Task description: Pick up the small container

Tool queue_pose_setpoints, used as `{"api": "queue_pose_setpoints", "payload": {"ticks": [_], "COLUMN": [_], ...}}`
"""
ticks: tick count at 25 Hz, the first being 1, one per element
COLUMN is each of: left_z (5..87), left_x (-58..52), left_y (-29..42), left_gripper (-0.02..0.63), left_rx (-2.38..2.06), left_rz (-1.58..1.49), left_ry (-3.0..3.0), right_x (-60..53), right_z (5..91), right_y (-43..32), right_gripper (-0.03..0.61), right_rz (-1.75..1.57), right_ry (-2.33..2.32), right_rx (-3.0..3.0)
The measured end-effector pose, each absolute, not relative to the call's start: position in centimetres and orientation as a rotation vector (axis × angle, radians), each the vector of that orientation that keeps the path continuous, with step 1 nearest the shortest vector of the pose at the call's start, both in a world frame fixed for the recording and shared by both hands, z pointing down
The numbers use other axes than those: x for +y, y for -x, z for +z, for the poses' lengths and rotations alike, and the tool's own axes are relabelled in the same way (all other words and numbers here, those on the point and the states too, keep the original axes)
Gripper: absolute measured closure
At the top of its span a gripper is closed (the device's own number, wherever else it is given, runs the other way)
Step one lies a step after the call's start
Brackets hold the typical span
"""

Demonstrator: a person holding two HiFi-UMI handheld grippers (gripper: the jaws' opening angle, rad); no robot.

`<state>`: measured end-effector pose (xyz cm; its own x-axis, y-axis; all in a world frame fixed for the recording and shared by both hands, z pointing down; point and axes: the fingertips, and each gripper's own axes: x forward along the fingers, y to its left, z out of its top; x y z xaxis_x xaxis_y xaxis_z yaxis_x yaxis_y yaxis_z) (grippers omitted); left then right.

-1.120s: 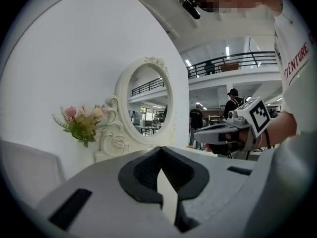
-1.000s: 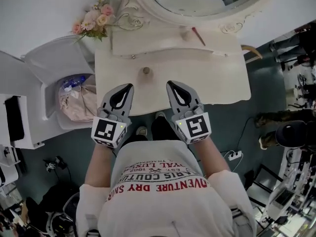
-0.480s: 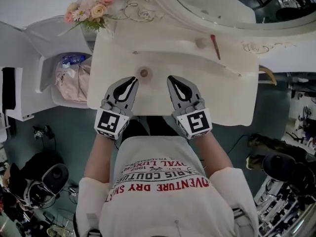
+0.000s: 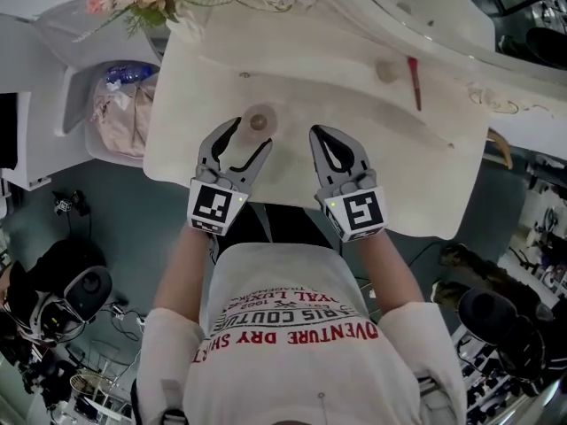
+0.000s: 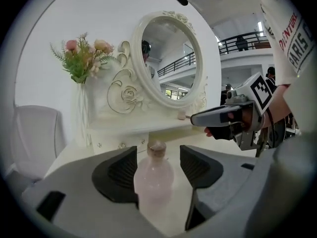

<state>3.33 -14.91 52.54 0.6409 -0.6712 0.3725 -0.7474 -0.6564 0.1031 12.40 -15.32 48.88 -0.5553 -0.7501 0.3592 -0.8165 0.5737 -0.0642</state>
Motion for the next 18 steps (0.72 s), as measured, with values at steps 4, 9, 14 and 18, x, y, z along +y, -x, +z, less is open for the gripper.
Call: {"api": "queue_pose_setpoints", "payload": {"ticks": [4,9,14,18], "left_z": [54.3,54.8,55.7,55.5], "left_x": [-16.0,-17.2,-17.7,-17.8], "left_y": [-4.6,-5.2,-4.9,-5.0], "left_gripper": [0.356,0.356,0.377,0.405], "left_rx": [-1.136,-1.136,-1.164,-1.176], "left_rz": [0.504,0.493,0.517,0.508], "left_ry": [-2.629,-2.647,-2.629,-2.64], "right_x": [-15.9,-16.4,-16.7,-16.3], "right_z": [50.4,51.7,52.0,52.1], "right_y": [-12.7,-13.3,-13.6,-13.9], "right_gripper": [0.58,0.58,0.58,0.58], "right_rz": [0.33,0.357,0.362,0.357], "right_ry": [-1.263,-1.279,-1.294,-1.288], "right_rx": [-2.511,-2.496,-2.498,-2.489]}}
